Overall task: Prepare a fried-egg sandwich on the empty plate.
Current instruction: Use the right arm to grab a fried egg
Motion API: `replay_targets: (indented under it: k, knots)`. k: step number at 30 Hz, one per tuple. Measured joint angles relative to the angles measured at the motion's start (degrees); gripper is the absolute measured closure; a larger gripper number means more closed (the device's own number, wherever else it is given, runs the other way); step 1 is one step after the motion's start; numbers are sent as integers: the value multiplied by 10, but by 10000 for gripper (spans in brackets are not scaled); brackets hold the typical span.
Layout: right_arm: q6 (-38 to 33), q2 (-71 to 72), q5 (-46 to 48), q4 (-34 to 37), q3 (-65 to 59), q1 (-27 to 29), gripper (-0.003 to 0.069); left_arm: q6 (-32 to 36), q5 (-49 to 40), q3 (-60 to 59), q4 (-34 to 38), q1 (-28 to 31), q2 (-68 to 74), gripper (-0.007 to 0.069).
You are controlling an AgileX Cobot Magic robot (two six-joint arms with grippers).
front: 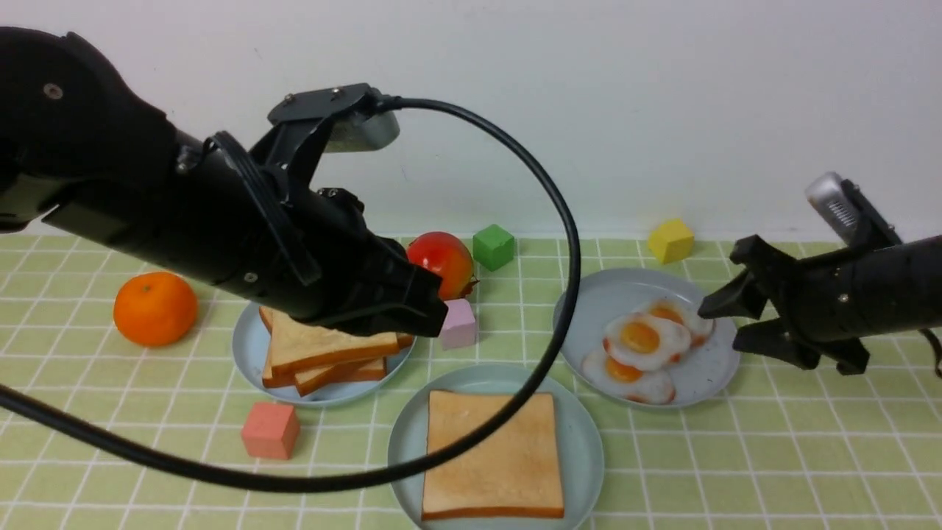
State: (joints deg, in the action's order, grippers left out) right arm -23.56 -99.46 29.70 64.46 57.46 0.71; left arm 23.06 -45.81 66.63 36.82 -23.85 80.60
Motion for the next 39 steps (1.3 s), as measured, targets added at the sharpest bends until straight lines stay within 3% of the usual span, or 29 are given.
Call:
replay_targets:
  k: [2,6,23,28,30,32,39]
  knots:
    - [-71,-29,-1,83,0,-1,251,0,1,0,1,0,2,638]
    - [-138,-55,-8,160,1,-1,251,1,2,0,1,0,2,638]
    - [-220,-139,-29,317,5,-1,261,1,1,0,-2,0,2,638]
    - [-239,-150,-24,340,6,-1,398,0,1,0,-9,0,2,638]
    - [-241,-152,-30,340,6,-1,524,-7,-3,0,-11,0,2,638]
    - [-241,-152,-29,340,6,-1,595,-15,-4,0,-12,0,2,638]
    - [-241,-152,-28,340,6,-1,594,-26,-10,0,-18,0,2,638]
